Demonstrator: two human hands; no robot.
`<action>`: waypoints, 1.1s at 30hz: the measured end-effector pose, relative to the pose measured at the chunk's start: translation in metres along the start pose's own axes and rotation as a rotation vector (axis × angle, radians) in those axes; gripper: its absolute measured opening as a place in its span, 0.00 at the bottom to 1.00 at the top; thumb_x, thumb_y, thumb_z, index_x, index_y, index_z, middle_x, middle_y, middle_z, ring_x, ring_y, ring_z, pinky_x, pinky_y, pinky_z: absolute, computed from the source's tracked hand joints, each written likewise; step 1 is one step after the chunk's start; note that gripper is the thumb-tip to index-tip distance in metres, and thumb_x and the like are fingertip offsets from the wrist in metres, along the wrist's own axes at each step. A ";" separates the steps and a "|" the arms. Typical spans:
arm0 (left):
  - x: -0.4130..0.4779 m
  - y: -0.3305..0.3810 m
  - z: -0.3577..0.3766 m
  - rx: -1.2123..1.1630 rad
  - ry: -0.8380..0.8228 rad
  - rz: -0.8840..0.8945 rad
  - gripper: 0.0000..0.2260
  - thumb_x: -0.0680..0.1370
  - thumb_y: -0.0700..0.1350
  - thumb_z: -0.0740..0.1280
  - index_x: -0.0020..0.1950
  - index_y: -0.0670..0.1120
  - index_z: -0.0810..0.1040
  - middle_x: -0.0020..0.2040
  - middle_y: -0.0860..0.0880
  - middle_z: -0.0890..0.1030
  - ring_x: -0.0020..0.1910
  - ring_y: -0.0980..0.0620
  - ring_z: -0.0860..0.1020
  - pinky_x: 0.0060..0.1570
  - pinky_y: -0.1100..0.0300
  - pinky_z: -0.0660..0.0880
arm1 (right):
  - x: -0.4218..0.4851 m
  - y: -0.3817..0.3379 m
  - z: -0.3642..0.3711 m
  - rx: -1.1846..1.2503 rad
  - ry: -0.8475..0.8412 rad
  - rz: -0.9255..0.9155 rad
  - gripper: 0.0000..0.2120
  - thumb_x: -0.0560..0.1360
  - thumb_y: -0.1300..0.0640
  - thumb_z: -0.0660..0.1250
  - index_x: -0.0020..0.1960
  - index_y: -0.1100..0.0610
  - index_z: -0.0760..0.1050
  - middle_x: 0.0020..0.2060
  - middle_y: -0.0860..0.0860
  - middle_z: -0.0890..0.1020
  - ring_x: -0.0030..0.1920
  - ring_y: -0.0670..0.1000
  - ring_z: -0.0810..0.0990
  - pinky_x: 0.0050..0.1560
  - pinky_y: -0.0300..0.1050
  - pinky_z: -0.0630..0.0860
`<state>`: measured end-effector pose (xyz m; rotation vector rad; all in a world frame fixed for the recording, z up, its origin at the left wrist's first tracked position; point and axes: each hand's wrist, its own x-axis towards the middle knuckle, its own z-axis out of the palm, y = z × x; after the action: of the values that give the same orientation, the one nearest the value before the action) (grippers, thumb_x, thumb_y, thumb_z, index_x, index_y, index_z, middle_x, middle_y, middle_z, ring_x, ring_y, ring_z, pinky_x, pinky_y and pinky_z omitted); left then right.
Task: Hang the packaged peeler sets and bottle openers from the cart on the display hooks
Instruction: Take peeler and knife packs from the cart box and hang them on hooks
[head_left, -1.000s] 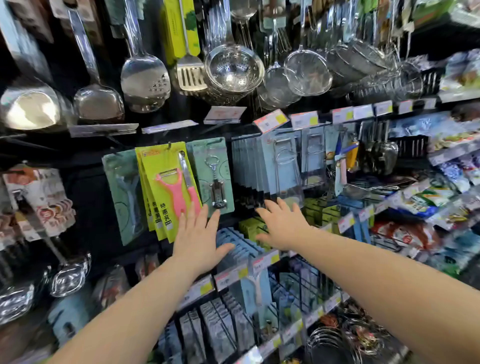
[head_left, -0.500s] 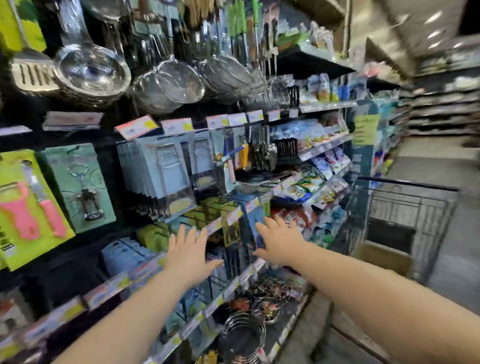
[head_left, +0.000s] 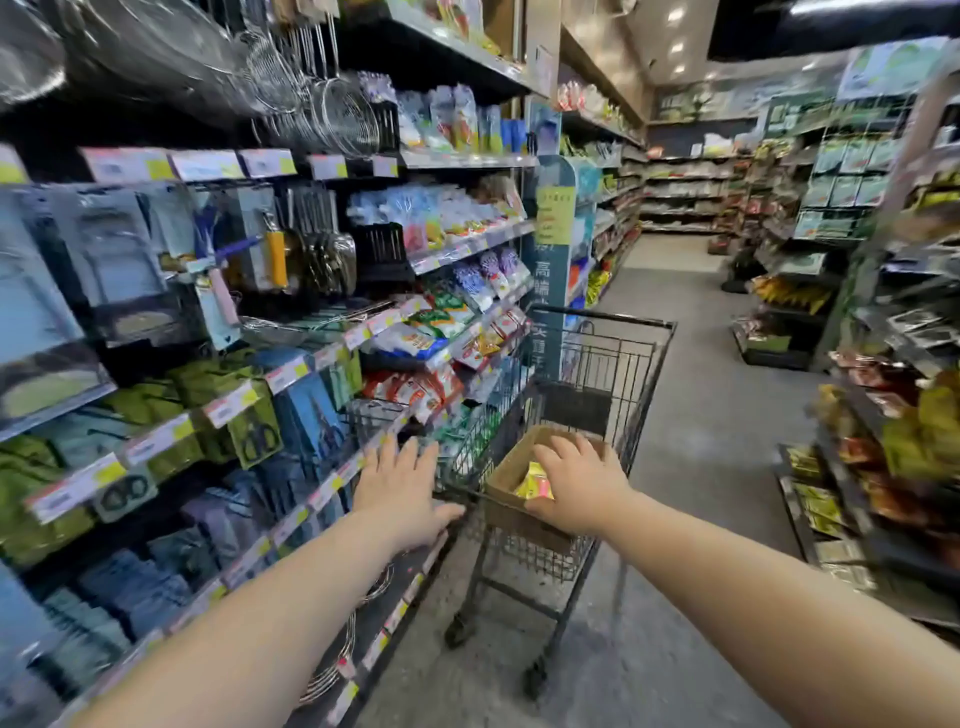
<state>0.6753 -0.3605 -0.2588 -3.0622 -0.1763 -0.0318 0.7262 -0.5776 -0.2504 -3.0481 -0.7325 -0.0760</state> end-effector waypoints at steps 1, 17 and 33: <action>0.008 0.011 0.002 0.000 -0.007 0.020 0.41 0.73 0.70 0.54 0.78 0.50 0.43 0.79 0.46 0.46 0.77 0.41 0.42 0.73 0.43 0.43 | -0.001 0.012 0.004 0.008 0.005 0.024 0.35 0.74 0.38 0.60 0.74 0.51 0.53 0.75 0.53 0.57 0.75 0.59 0.51 0.71 0.66 0.51; 0.203 0.073 0.066 -0.037 -0.089 0.268 0.41 0.73 0.70 0.55 0.78 0.50 0.44 0.79 0.46 0.48 0.77 0.41 0.43 0.73 0.44 0.41 | 0.108 0.128 0.063 0.018 -0.026 0.357 0.34 0.72 0.36 0.60 0.73 0.49 0.55 0.73 0.52 0.61 0.74 0.58 0.55 0.69 0.67 0.52; 0.408 0.100 0.132 0.006 -0.183 0.386 0.43 0.71 0.72 0.55 0.78 0.49 0.45 0.79 0.45 0.50 0.77 0.40 0.46 0.73 0.43 0.44 | 0.267 0.202 0.129 0.081 -0.181 0.458 0.34 0.74 0.39 0.60 0.75 0.50 0.52 0.75 0.53 0.57 0.75 0.60 0.51 0.71 0.66 0.49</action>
<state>1.0941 -0.4032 -0.3880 -3.0315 0.4042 0.2688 1.0619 -0.6341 -0.3651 -3.0804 -0.0225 0.2276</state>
